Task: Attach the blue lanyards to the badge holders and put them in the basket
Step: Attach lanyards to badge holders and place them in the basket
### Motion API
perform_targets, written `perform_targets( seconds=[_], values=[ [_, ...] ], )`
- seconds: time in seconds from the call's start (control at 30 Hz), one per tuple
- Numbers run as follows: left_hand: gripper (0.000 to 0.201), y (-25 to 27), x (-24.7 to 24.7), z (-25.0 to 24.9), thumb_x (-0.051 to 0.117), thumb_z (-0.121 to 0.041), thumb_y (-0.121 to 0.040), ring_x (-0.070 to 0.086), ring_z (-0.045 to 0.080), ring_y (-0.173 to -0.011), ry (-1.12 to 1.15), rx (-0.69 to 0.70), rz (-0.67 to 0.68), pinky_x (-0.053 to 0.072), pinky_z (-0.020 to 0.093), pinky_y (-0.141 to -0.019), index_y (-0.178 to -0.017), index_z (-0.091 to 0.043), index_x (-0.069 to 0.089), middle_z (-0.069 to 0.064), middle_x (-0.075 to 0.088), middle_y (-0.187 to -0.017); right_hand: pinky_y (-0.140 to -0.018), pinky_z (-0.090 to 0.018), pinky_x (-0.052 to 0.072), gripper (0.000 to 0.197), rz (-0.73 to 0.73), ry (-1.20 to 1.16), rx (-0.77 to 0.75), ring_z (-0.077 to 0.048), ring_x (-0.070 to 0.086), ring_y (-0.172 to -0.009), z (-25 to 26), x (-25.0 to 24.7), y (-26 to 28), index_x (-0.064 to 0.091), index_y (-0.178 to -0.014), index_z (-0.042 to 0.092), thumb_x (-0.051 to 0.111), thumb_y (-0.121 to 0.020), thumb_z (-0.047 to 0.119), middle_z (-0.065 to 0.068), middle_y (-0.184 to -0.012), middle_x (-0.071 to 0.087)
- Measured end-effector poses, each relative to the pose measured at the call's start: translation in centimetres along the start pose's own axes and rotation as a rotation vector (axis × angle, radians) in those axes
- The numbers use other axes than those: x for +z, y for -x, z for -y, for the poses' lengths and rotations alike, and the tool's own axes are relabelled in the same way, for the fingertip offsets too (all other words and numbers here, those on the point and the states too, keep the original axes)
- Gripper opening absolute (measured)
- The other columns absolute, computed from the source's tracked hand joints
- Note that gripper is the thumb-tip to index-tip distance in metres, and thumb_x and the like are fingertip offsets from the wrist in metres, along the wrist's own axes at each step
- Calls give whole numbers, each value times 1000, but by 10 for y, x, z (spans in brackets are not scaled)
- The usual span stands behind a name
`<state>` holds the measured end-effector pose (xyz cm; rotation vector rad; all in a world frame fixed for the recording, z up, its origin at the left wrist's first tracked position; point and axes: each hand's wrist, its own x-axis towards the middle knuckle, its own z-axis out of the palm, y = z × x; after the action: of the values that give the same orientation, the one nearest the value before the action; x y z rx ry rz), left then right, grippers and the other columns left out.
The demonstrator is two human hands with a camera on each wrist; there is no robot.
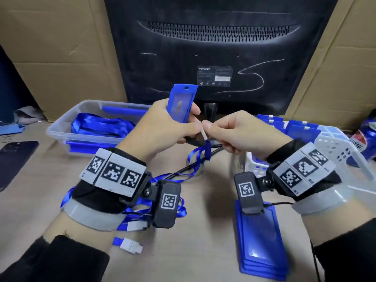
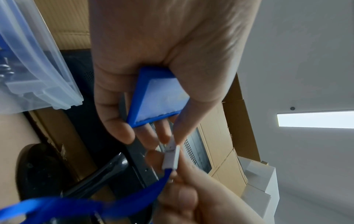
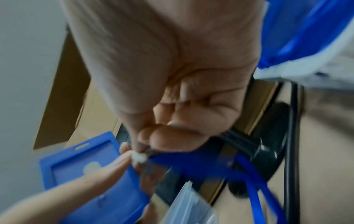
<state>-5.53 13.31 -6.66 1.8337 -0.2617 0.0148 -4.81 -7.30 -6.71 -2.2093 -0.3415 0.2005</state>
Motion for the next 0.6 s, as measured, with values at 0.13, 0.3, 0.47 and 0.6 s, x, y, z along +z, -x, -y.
perform_targets(
  seconds=[0.13,0.3,0.47,0.6],
  values=[
    [23,-5,-1,-2,80,-10,-87,73,17,-80,-70,-1,14,63,38,-76,-106,-15,69,3,76,-86,-88,-30,58,23,52,-142,-143,-13,74,-93,-5,-5,-1,81,-107,21,73,-95,38,-1,-97,80],
    [20,-10,1,4,81,-15,-88,77,25,-88,-105,-45,11,64,44,-79,-105,-17,70,8,78,-93,-83,-32,62,32,12,-287,-173,-23,79,-94,-20,6,-14,76,-120,14,81,-89,7,-9,-100,82],
    [19,-9,-4,6,81,-13,-89,74,19,-74,-112,-64,11,64,46,-75,-103,-14,70,13,76,-92,-86,-50,64,17,10,-260,-173,-27,80,-87,-23,4,-17,81,-107,16,81,-90,15,-11,-90,81],
    [19,-9,-2,7,81,-11,-89,72,19,-72,-128,-55,33,64,47,-75,-103,-13,69,14,74,-90,-88,-53,64,14,37,-188,-191,-25,79,-86,-22,-3,-18,83,-105,20,80,-92,17,-9,-88,81]
  ],
)
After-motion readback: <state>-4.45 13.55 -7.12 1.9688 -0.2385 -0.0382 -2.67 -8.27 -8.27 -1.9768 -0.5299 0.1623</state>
